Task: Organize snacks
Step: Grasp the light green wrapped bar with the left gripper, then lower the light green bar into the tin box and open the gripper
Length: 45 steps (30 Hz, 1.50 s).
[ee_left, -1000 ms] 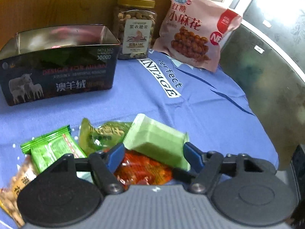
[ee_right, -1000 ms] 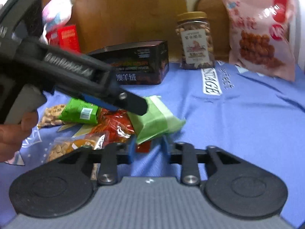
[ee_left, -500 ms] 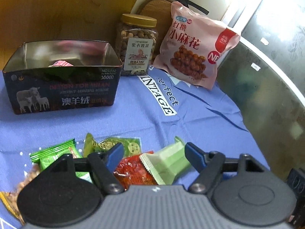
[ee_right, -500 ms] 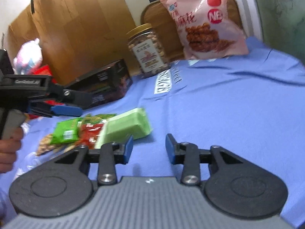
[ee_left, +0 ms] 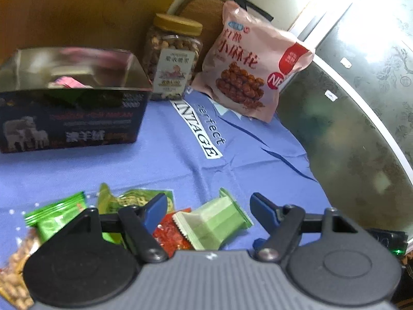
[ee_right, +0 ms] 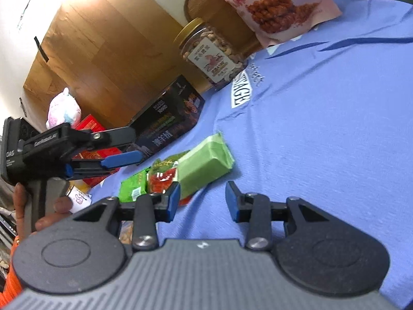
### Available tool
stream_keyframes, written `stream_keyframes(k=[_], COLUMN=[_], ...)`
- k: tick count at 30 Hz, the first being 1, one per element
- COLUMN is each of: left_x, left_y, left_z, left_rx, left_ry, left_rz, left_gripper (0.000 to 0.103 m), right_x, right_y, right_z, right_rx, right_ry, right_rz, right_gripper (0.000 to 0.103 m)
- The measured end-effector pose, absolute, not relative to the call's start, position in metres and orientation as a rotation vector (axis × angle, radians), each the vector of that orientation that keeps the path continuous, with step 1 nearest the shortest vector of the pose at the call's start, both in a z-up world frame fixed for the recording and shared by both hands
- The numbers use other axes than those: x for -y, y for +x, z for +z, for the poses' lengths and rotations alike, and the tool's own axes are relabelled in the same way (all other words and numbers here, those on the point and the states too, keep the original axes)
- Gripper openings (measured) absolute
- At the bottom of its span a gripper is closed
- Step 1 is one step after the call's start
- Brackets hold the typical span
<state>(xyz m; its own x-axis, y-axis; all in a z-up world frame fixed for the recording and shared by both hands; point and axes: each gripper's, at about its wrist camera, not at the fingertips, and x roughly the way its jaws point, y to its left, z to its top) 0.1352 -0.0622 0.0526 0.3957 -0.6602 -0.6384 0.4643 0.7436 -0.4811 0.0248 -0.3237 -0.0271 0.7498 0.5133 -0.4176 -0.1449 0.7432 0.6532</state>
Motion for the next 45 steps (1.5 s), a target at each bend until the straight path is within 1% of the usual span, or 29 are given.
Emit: stream_keyframes(k=[3, 7, 12, 13, 14, 15, 16, 17, 18, 19, 20, 21, 25, 31, 35, 39, 42, 45], left_x=[0.069, 0.058, 0.055, 0.056, 0.058, 0.060, 0.062, 0.064, 0.067, 0.068, 0.070, 0.069, 0.062, 0.030, -0.004, -0.034, -0.049, -0.056], left_y=[0.134, 0.121, 0.122, 0.122, 0.121, 0.121, 0.122, 0.122, 0.121, 0.120, 0.119, 0.120, 0.116, 0.132, 0.165, 0.211, 0.236, 0.256], left_z=[0.048, 0.049, 0.025, 0.021, 0.019, 0.018, 0.015, 0.012, 0.010, 0.009, 0.009, 0.010, 0.026, 0.067, 0.088, 0.096, 0.092, 0.083], left_rx=[-0.933, -0.922, -1.000, -0.992, -0.984, -0.994, -1.007, -1.017, -1.016, -1.004, -1.002, -1.005, -0.956, -0.838, -0.770, -0.743, -0.741, -0.748], left_ry=[-0.228, -0.256, -0.334, -0.350, -0.364, -0.384, -0.413, -0.426, -0.416, -0.396, -0.390, -0.403, -0.405, -0.388, -0.412, -0.438, -0.432, -0.410], left_rz=[-0.727, -0.744, -0.721, -0.731, -0.736, -0.744, -0.756, -0.752, -0.736, -0.721, -0.710, -0.705, -0.712, -0.648, -0.572, -0.484, -0.413, -0.341], left_gripper=[0.073, 0.073, 0.074, 0.075, 0.076, 0.074, 0.069, 0.055, 0.047, 0.033, 0.028, 0.027, 0.026, 0.026, 0.026, 0.027, 0.028, 0.032], right_x=[0.318, 0.324, 0.341, 0.342, 0.340, 0.337, 0.333, 0.328, 0.325, 0.323, 0.322, 0.323, 0.324, 0.300, 0.266, 0.230, 0.204, 0.175], right_y=[0.031, 0.036, 0.066, 0.072, 0.078, 0.082, 0.081, 0.077, 0.074, 0.071, 0.067, 0.065, 0.057, 0.074, 0.118, 0.171, 0.203, 0.228], right_z=[-0.022, -0.015, -0.026, -0.030, -0.036, -0.042, -0.044, -0.044, -0.044, -0.044, -0.042, -0.042, -0.036, 0.000, 0.029, 0.047, 0.050, 0.043], right_rx=[-0.614, -0.575, -0.622, -0.639, -0.667, -0.697, -0.692, -0.682, -0.679, -0.672, -0.660, -0.653, -0.632, -0.547, -0.511, -0.497, -0.502, -0.532], right_ry=[0.581, 0.516, 0.669, 0.702, 0.730, 0.742, 0.736, 0.725, 0.720, 0.715, 0.702, 0.697, 0.719, 0.670, 0.589, 0.505, 0.437, 0.365], right_rz=[0.367, 0.319, 0.379, 0.403, 0.418, 0.420, 0.422, 0.424, 0.433, 0.430, 0.415, 0.411, 0.402, 0.463, 0.532, 0.588, 0.610, 0.623], right_gripper=[0.040, 0.042, 0.042, 0.042, 0.041, 0.034, 0.029, 0.029, 0.029, 0.029, 0.028, 0.028, 0.027, 0.026, 0.026, 0.026, 0.026, 0.027])
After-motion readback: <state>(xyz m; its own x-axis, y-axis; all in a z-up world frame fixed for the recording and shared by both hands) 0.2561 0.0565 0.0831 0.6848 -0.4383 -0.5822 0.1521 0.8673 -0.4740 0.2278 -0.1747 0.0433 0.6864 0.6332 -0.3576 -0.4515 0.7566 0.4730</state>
